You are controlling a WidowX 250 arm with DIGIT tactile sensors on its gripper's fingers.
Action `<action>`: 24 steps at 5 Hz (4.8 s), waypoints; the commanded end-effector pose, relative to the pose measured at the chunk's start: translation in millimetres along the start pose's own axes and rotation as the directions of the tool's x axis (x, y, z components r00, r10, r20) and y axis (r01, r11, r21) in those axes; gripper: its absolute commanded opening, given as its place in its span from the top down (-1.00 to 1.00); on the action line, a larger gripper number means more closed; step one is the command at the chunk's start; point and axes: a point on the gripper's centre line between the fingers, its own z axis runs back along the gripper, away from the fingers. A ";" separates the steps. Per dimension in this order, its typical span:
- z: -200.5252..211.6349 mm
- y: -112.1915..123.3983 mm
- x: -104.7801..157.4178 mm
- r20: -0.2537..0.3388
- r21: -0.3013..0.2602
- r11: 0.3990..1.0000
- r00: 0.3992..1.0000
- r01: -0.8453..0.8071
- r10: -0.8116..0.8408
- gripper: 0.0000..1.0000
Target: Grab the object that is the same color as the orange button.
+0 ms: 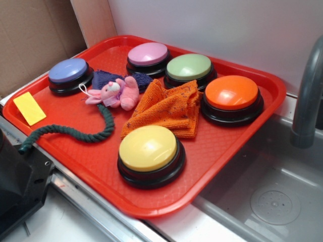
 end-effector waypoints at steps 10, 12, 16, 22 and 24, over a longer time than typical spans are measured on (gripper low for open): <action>-201.4 -31.7 93.9 0.168 -0.004 1.000 0.986 0.015 -0.014 -1.00; -221.8 -26.1 95.5 0.118 0.010 1.000 0.993 0.010 -0.011 -1.00; -224.6 -31.5 96.9 0.155 -0.037 0.998 0.987 0.041 -0.034 1.00; -79.9 18.0 43.0 0.081 -0.145 0.989 0.996 -0.031 0.043 1.00; -72.9 46.9 24.5 0.058 -0.092 0.990 0.992 -0.107 0.112 1.00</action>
